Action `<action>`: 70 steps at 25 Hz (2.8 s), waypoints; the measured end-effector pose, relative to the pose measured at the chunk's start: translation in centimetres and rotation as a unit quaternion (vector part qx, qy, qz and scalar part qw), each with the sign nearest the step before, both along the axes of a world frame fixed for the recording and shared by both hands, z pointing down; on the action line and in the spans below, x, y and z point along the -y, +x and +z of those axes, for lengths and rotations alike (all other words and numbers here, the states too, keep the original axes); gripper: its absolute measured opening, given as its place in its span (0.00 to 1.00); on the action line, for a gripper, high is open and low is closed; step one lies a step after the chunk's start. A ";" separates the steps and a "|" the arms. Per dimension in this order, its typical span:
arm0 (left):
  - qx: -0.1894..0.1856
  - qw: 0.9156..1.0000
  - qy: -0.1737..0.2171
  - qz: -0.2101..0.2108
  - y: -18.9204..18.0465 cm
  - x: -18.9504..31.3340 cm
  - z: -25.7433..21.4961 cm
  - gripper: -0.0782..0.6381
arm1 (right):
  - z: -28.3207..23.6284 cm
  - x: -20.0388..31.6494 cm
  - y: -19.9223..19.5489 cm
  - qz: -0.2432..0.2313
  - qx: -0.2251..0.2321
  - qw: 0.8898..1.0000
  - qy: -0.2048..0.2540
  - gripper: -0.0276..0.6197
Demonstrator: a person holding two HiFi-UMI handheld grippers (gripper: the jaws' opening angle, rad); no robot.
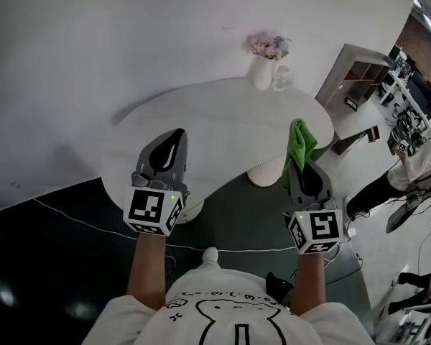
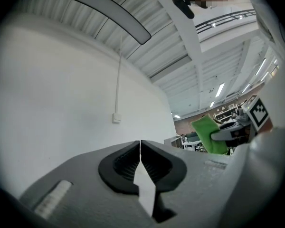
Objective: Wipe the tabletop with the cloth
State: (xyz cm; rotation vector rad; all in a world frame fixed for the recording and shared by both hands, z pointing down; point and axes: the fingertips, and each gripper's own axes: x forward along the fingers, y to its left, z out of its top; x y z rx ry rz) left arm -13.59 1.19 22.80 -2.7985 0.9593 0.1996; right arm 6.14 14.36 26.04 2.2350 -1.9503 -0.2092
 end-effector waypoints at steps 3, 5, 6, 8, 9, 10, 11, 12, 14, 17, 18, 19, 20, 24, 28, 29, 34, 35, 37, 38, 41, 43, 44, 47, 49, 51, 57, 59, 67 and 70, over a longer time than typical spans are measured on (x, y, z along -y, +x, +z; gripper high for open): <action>-0.004 1.000 -0.012 -0.003 1.2 3.4 0.5 0.14 | 0.4 3.3 1.2 -0.001 -0.005 1.000 -0.011 0.11; -0.005 1.000 -0.017 -0.002 2.2 5.4 0.7 0.14 | 0.7 5.1 2.3 0.003 -0.003 1.000 -0.016 0.11; -0.004 1.000 -0.019 -0.002 2.7 6.2 0.8 0.14 | 0.8 5.9 2.8 0.005 0.000 1.000 -0.017 0.11; -0.002 1.000 -0.022 -0.002 3.3 7.4 1.0 0.14 | 1.0 7.2 3.5 0.007 0.006 1.000 -0.021 0.11; -0.001 1.000 -0.024 -0.003 3.5 7.9 1.2 0.14 | 1.2 7.8 3.7 0.005 0.007 1.000 -0.024 0.11; 0.000 1.000 -0.026 -0.004 3.5 8.3 1.4 0.14 | 1.4 8.3 3.8 0.003 0.007 1.000 -0.027 0.11; 0.000 1.000 -0.028 -0.006 3.5 8.7 1.6 0.14 | 1.7 8.8 4.0 0.001 0.008 1.000 -0.030 0.11; 0.001 1.000 -0.030 -0.008 3.6 9.1 1.8 0.14 | 2.0 9.3 4.1 0.000 0.009 0.999 -0.033 0.11; 0.002 0.999 -0.031 -0.011 3.7 9.7 2.1 0.14 | 2.5 10.3 4.3 -0.005 0.013 0.999 -0.035 0.11; 0.003 0.999 -0.031 -0.017 3.8 10.7 2.6 0.14 | 3.3 11.7 4.6 -0.014 0.020 0.999 -0.037 0.11; 0.003 0.999 -0.031 -0.020 3.9 11.0 2.8 0.14 | 3.5 12.2 4.6 -0.018 0.021 0.999 -0.038 0.11; 0.003 0.999 -0.031 -0.022 3.9 11.2 2.9 0.14 | 3.7 12.6 4.7 -0.021 0.021 0.999 -0.038 0.11; 0.003 0.999 -0.031 -0.026 3.9 11.5 3.0 0.14 | 3.8 13.0 4.9 -0.023 0.021 0.999 -0.039 0.11; 0.003 0.999 -0.029 -0.039 4.7 13.0 3.0 0.14 | 4.0 15.2 6.3 -0.034 0.022 0.998 -0.038 0.11; 0.006 0.998 -0.032 -0.055 6.2 15.0 3.4 0.14 | 5.0 18.3 8.3 -0.046 0.015 0.997 -0.053 0.11; 0.008 0.998 -0.033 -0.059 6.6 15.5 3.4 0.14 | 5.3 19.1 8.9 -0.048 0.014 0.997 -0.058 0.11; 0.019 0.996 -0.037 -0.079 8.5 18.6 3.7 0.14 | 7.0 23.9 11.8 -0.062 0.019 0.995 -0.081 0.11; 0.021 0.995 -0.038 -0.084 8.8 19.3 3.8 0.14 | 7.5 25.0 12.5 -0.065 0.020 0.994 -0.086 0.11; 0.025 0.994 -0.040 -0.095 9.4 20.6 3.9 0.14 | 8.4 27.2 13.8 -0.072 0.024 0.992 -0.098 0.11; 0.027 0.994 -0.041 -0.101 9.6 21.2 4.0 0.14 | 8.9 28.3 14.4 -0.076 0.026 0.991 -0.104 0.11; 0.037 0.991 -0.044 -0.119 10.1 23.0 4.4 0.14 | 10.4 31.6 16.0 -0.089 0.033 0.988 -0.119 0.11; 0.044 0.989 -0.048 -0.130 10.4 24.0 4.9 0.14 | 11.5 33.8 16.9 -0.100 0.033 0.986 -0.131 0.11; 0.048 0.988 -0.051 -0.135 10.6 24.5 5.2 0.14 | 12.1 34.8 17.3 -0.106 0.030 0.984 -0.139 0.11; 0.057 0.986 -0.058 -0.147 11.2 25.7 5.9 0.14 | 13.9 37.7 18.1 -0.129 0.014 0.977 -0.168 0.11; 0.061 0.984 -0.064 -0.154 11.7 26.5 6.3 0.14 | 15.1 39.4 18.6 -0.144 0.000 0.972 -0.187 0.11; 0.066 0.983 -0.068 -0.159 12.3 27.4 6.8 0.14 | 16.3 41.1 19.3 -0.152 -0.011 0.967 -0.206 0.11; 0.082 0.978 -0.087 -0.172 13.9 29.3 8.6 0.14 | 19.5 45.7 22.0 -0.143 -0.006 0.957 -0.254 0.11; 0.084 0.976 -0.094 -0.180 14.2 29.9 9.0 0.14 | 20.6 47.2 22.7 -0.137 -0.016 0.953 -0.271 0.11; 0.088 0.967 -0.110 -0.211 14.8 31.5 10.5 0.14 | 24.5 51.9 24.5 -0.119 -0.055 0.932 -0.339 0.11; 0.093 0.963 -0.118 -0.223 14.5 31.8 11.3 0.14 | 26.1 53.4 25.0 -0.109 -0.064 0.923 -0.364 0.11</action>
